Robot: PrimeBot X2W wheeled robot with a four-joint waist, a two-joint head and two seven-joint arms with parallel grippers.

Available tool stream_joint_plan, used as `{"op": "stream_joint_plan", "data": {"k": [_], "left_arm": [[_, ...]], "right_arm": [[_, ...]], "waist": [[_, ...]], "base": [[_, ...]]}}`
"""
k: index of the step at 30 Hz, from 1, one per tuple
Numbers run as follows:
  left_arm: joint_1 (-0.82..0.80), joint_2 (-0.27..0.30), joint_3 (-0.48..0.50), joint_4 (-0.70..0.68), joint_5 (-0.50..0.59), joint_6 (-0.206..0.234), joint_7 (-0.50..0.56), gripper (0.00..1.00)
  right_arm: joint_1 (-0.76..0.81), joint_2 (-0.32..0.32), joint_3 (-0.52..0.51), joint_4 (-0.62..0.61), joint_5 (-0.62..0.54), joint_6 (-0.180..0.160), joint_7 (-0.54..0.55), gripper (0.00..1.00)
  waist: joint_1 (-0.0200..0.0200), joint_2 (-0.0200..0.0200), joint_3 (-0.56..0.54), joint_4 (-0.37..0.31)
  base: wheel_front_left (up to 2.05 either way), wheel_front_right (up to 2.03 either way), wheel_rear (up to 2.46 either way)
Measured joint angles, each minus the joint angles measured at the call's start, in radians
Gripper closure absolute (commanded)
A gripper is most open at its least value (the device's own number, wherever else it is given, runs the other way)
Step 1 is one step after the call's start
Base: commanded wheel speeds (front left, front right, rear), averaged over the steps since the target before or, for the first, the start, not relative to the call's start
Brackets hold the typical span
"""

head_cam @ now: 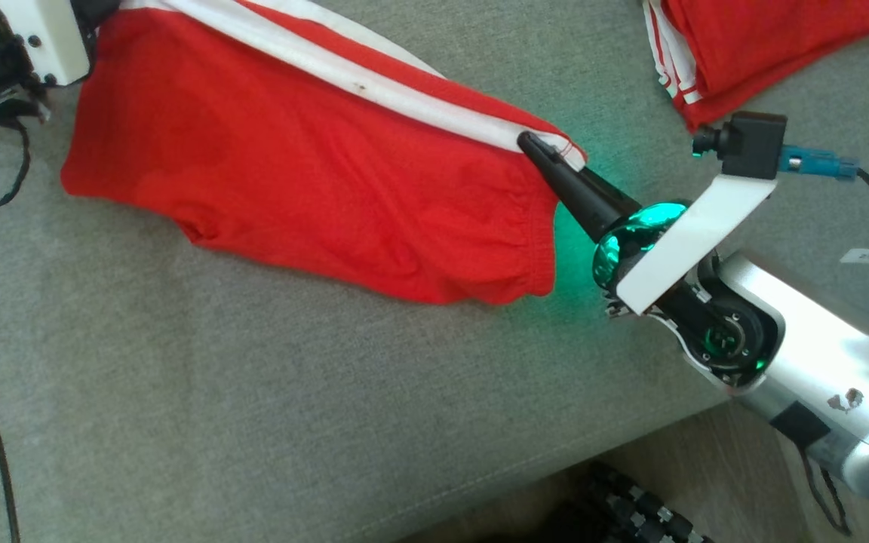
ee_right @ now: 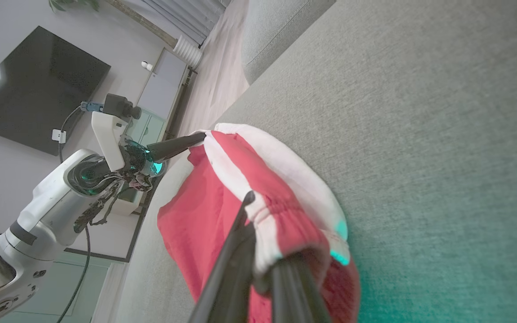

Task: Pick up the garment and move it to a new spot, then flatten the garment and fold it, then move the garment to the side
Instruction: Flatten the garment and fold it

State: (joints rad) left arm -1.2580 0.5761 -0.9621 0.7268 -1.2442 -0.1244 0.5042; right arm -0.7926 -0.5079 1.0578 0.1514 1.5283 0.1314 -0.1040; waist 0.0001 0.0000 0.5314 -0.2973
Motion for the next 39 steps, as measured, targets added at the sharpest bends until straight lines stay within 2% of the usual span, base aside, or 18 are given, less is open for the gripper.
{"op": "stream_joint_plan", "data": {"k": [1,7,14,20,26,30,39], "left_arm": [[-0.002,-0.004,-0.001,0.007,0.000,0.000,-0.004,0.00],[-0.003,-0.013,-0.015,0.004,-0.026,0.000,-0.005,0.00],[-0.002,0.025,-0.069,-0.025,-0.033,0.000,-0.001,0.00],[0.001,0.093,-0.153,-0.042,-0.007,0.000,0.079,0.00],[0.003,0.134,-0.217,-0.070,0.003,0.000,0.134,0.00],[0.009,0.151,-0.223,-0.060,-0.051,0.000,0.212,0.00],[0.008,0.158,-0.232,-0.156,-0.142,0.000,0.306,0.00]], "right_arm": [[-0.001,0.001,0.000,0.005,0.000,0.000,0.000,0.00],[-0.001,0.003,0.008,0.049,0.005,0.000,0.014,0.00],[0.005,-0.008,0.021,0.073,0.031,0.000,0.038,0.00],[0.019,-0.050,0.029,0.067,0.050,0.000,0.060,0.00],[0.071,-0.099,0.012,0.036,0.056,0.000,0.036,0.00],[0.074,-0.108,-0.001,0.016,0.056,0.000,0.015,0.00],[0.142,-0.130,-0.005,0.004,0.066,0.000,-0.014,0.00]], "waist": [[0.0000,0.0000,-0.001,0.001],[0.0000,0.0000,-0.021,0.010],[-0.0001,0.0000,-0.068,0.015],[-0.0001,0.0000,-0.094,0.000],[-0.0001,0.0000,-0.081,-0.036],[-0.0001,0.0000,-0.072,-0.063],[-0.0001,0.0000,-0.069,-0.091]], "base": [[0.00,0.00,0.00],[0.00,0.00,0.00],[0.00,0.00,0.00],[0.00,0.00,0.00],[0.00,0.00,0.00],[0.00,0.00,0.00],[0.00,0.00,0.00]]}}
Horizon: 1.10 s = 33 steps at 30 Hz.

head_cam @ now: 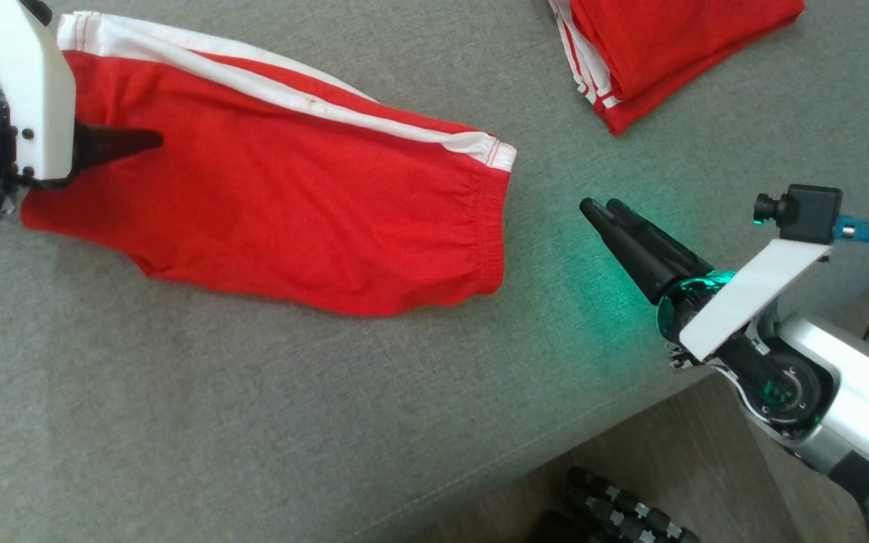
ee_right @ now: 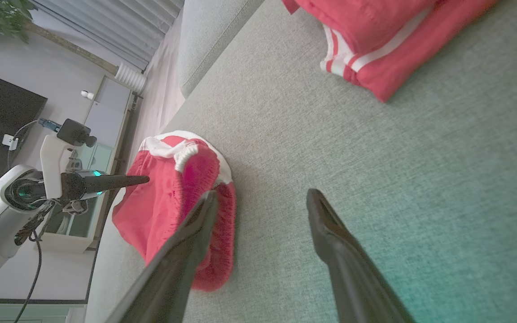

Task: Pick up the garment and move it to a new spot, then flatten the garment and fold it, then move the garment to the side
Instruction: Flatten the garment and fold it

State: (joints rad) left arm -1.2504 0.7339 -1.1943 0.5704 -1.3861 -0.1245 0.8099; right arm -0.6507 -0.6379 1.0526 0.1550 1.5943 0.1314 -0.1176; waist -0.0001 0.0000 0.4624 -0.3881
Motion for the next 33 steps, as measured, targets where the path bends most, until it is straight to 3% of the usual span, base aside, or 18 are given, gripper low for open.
{"op": "stream_joint_plan", "data": {"k": [2,3,4,16,23,33], "left_arm": [[-0.002,0.000,0.000,-0.003,-0.007,0.000,-0.001,0.00],[-0.003,0.000,0.000,-0.001,-0.007,0.000,-0.001,0.58],[-0.005,0.000,-0.004,0.007,-0.002,0.000,-0.001,0.97],[0.042,-0.025,-0.037,0.076,-0.017,-0.007,0.016,1.00],[0.117,-0.035,-0.053,0.046,-0.082,-0.006,0.061,1.00],[0.270,-0.021,-0.048,0.005,-0.163,0.029,0.030,1.00]], "right_arm": [[0.001,0.001,0.000,-0.006,0.000,0.000,-0.002,0.00],[0.001,0.002,0.000,-0.006,0.000,0.000,-0.002,0.00],[0.001,0.002,0.000,-0.006,0.000,0.000,-0.002,0.00],[0.008,-0.003,0.005,0.018,0.000,0.000,0.000,0.00],[0.057,-0.025,0.018,0.033,0.014,0.000,0.017,0.00],[0.090,-0.072,0.027,0.035,0.042,0.000,0.027,0.00]], "waist": [[0.0000,0.0000,0.005,-0.004],[0.0000,0.0000,0.006,-0.005],[0.0000,0.0000,0.006,-0.006],[0.0000,0.0000,-0.085,0.040],[0.0000,0.0000,-0.176,0.107],[0.0000,0.0000,-0.267,0.209]], "base": [[0.00,0.00,0.00],[0.00,0.00,0.00],[0.00,0.00,0.00],[0.00,0.00,0.00],[0.00,0.00,0.00],[0.00,0.00,0.00]]}}
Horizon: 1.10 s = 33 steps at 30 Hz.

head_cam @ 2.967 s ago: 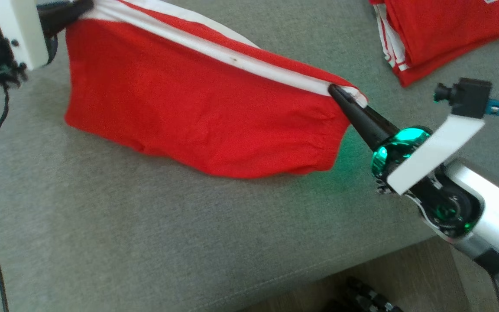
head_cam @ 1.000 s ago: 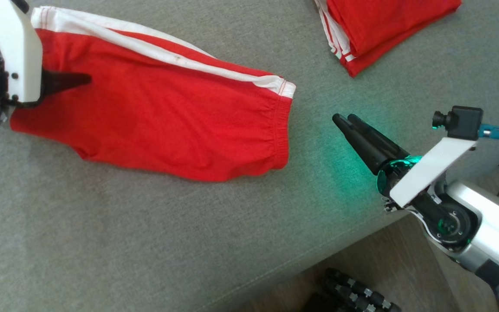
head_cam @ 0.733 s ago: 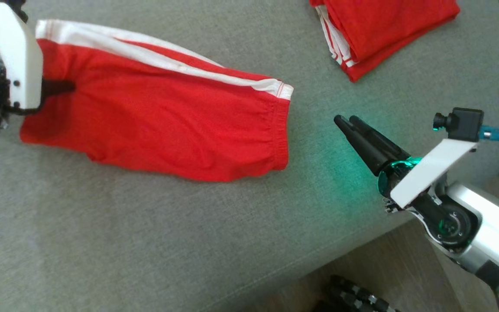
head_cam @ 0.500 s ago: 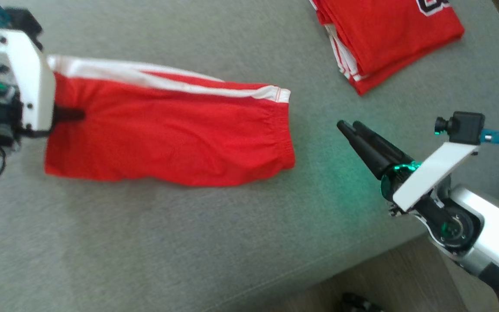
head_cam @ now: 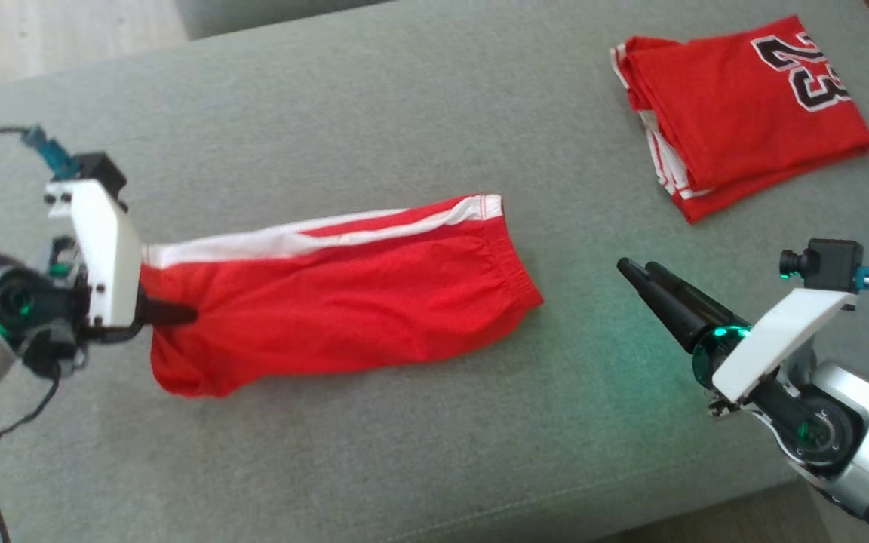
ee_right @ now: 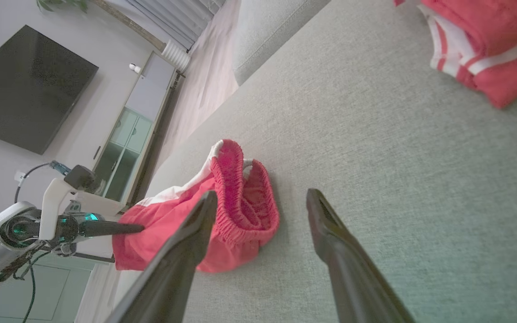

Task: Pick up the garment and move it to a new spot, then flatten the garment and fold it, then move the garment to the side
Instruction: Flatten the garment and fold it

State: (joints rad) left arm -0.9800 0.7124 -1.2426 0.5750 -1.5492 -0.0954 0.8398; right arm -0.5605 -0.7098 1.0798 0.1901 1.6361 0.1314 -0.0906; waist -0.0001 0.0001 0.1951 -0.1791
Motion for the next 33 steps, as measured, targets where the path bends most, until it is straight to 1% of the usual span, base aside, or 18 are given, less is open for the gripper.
{"op": "stream_joint_plan", "data": {"k": [2,4,5,6,7,11,12,16,19,21,23,25,26,29,30,33], "left_arm": [[0.029,0.011,0.005,-0.009,-0.023,0.009,-0.012,1.00],[0.048,0.014,0.004,-0.018,-0.026,0.009,-0.021,1.00],[0.059,0.013,0.005,-0.018,-0.023,0.009,-0.045,0.78],[0.069,0.012,0.005,-0.016,-0.020,0.009,-0.063,0.43],[0.079,0.010,0.004,-0.013,-0.020,0.008,-0.069,0.00],[0.103,0.000,-0.001,0.003,0.010,0.005,-0.123,0.00],[0.102,-0.001,-0.001,0.003,0.022,-0.003,-0.142,0.00],[0.093,0.002,0.000,-0.004,0.099,-0.018,-0.242,0.00],[0.091,0.010,0.016,-0.028,0.151,-0.019,-0.359,0.00],[0.090,0.014,0.036,-0.050,0.190,-0.016,-0.468,0.00],[0.090,0.017,0.056,-0.072,0.237,0.014,-0.582,0.00],[0.095,0.026,0.064,-0.101,0.272,0.053,-0.672,0.00],[0.100,0.032,0.066,-0.120,0.286,0.074,-0.713,0.00],[0.140,0.046,0.108,-0.181,0.299,0.151,-0.842,0.00],[0.140,0.046,0.108,-0.181,0.299,0.151,-0.842,0.00],[0.208,0.063,0.145,-0.253,0.305,0.244,-0.973,0.00]], "right_arm": [[0.001,-0.002,0.001,-0.005,0.001,0.000,0.000,0.00],[0.001,-0.003,0.005,-0.005,0.003,0.000,0.002,0.00],[0.002,-0.003,0.007,-0.006,0.008,0.000,0.004,0.00],[0.003,-0.003,0.009,-0.007,0.010,0.000,0.004,0.00],[0.005,-0.003,0.010,-0.007,0.010,0.000,0.004,0.00],[0.026,-0.013,0.016,-0.010,0.009,0.000,0.002,0.00],[0.028,-0.019,0.016,-0.010,0.009,0.000,-0.003,0.00],[0.027,-0.031,0.013,-0.011,-0.021,0.000,-0.053,0.00],[0.028,-0.030,-0.005,-0.015,-0.054,0.000,-0.108,0.00],[0.028,-0.031,-0.030,-0.010,-0.085,0.000,-0.134,0.00],[0.031,-0.030,-0.061,0.019,-0.141,0.000,-0.149,0.00],[0.042,-0.024,-0.122,0.049,-0.194,0.000,-0.157,0.00],[0.048,-0.014,-0.170,0.065,-0.227,0.000,-0.157,0.00],[0.081,0.042,-0.342,0.095,-0.351,0.000,-0.157,0.00],[0.081,0.042,-0.342,0.095,-0.351,0.000,-0.157,0.00],[0.147,0.117,-0.480,0.113,-0.491,0.000,-0.158,0.00]], "waist": [[0.0000,0.0000,-0.014,0.015],[0.0000,0.0000,-0.021,0.021],[0.0000,0.0000,-0.022,0.023],[0.0000,0.0000,-0.023,0.025],[0.0000,0.0000,-0.025,0.026],[0.0000,0.0000,-0.035,0.039],[0.0000,0.0000,-0.038,0.043],[0.0000,0.0000,-0.059,0.062],[0.0000,0.0000,-0.079,0.078],[0.0000,0.0000,-0.094,0.090],[0.0000,0.0000,-0.108,0.103],[0.0000,0.0000,-0.123,0.116],[0.0000,0.0000,-0.130,0.122],[0.0000,0.0000,-0.151,0.140],[0.0000,0.0000,-0.151,0.140],[0.0000,0.0000,-0.170,0.156]], "base": [[0.00,0.00,0.00],[0.00,0.00,0.00],[0.00,0.00,0.00],[0.00,0.00,0.00],[0.00,0.00,0.00],[0.00,0.00,0.00],[0.00,0.00,0.00],[0.00,0.00,0.00],[0.00,0.00,0.00],[0.00,0.00,0.00],[0.00,0.00,0.00],[0.00,0.00,0.00],[0.00,0.00,0.00],[0.00,0.00,0.00],[0.00,0.00,0.00],[0.00,0.00,0.00]]}}
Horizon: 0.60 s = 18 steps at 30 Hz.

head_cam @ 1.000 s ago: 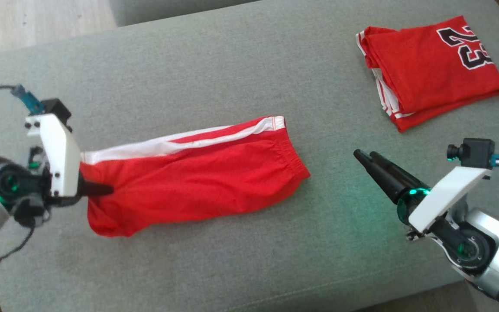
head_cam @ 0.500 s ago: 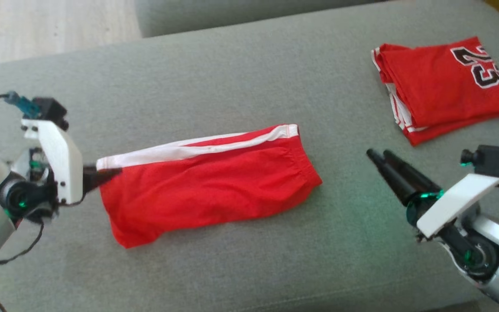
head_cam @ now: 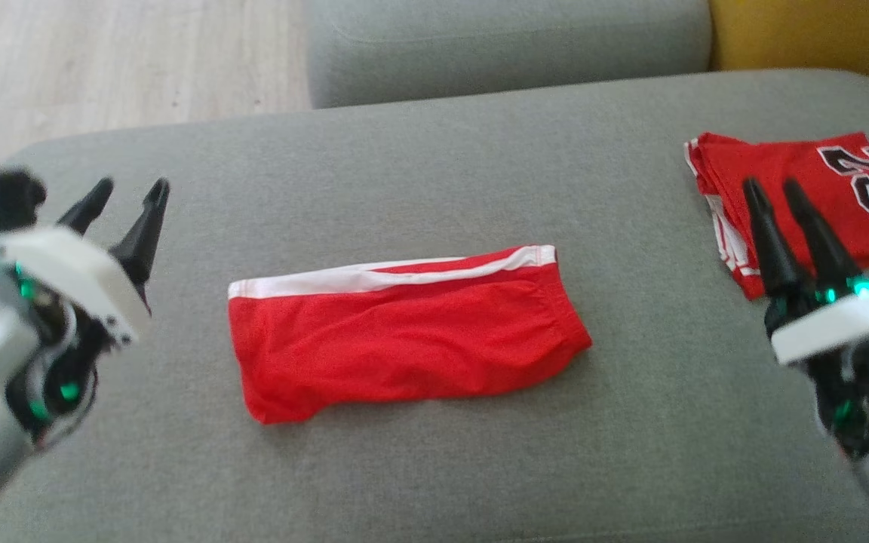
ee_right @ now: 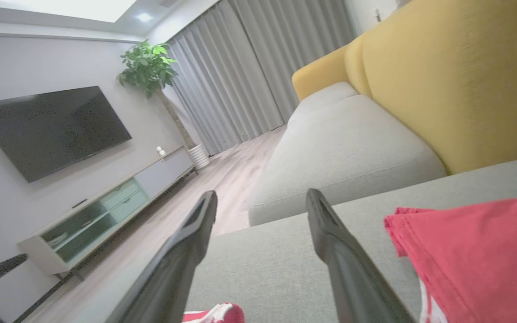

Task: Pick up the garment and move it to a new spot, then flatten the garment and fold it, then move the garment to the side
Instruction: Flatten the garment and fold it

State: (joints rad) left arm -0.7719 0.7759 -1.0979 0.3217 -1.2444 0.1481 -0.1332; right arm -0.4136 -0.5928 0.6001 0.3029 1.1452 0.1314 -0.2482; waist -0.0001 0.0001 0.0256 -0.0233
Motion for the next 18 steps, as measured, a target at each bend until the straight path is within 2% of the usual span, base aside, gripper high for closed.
{"op": "stream_joint_plan", "data": {"k": [2,5,7,9,13,18], "left_arm": [[0.062,0.012,0.031,-0.054,0.001,0.065,-0.078,0.00],[0.161,0.015,0.102,-0.124,0.030,0.145,-0.115,0.00],[0.241,-0.014,0.245,-0.195,0.106,0.193,-0.115,0.00],[0.332,-0.069,0.392,-0.261,0.198,0.226,-0.117,0.00],[0.587,-0.220,0.594,-0.326,0.388,0.229,-0.123,0.00],[0.793,-0.358,0.748,-0.359,0.620,0.172,-0.123,0.00]], "right_arm": [[0.063,0.052,-0.091,0.006,-0.091,0.000,0.000,0.00],[0.151,0.126,-0.199,0.000,-0.206,0.000,0.000,0.00],[0.202,0.168,-0.239,-0.012,-0.255,0.000,0.000,0.00],[0.251,0.201,-0.268,-0.030,-0.308,0.000,0.000,0.00],[0.339,0.247,-0.314,-0.053,-0.400,0.000,0.000,0.00],[0.378,0.297,-0.394,-0.076,-0.509,0.000,0.000,0.00]], "waist": [[0.0000,0.0000,-0.010,0.011],[0.0000,0.0000,-0.016,0.027],[0.0000,0.0000,-0.018,0.037],[0.0000,0.0000,-0.018,0.045],[0.0000,0.0000,-0.012,0.059],[0.0000,0.0000,-0.009,0.059]], "base": [[0.00,0.00,0.00],[0.00,0.00,0.00],[0.00,0.00,0.00],[0.00,0.00,0.00],[0.00,0.00,0.00],[0.00,0.00,0.00]]}}
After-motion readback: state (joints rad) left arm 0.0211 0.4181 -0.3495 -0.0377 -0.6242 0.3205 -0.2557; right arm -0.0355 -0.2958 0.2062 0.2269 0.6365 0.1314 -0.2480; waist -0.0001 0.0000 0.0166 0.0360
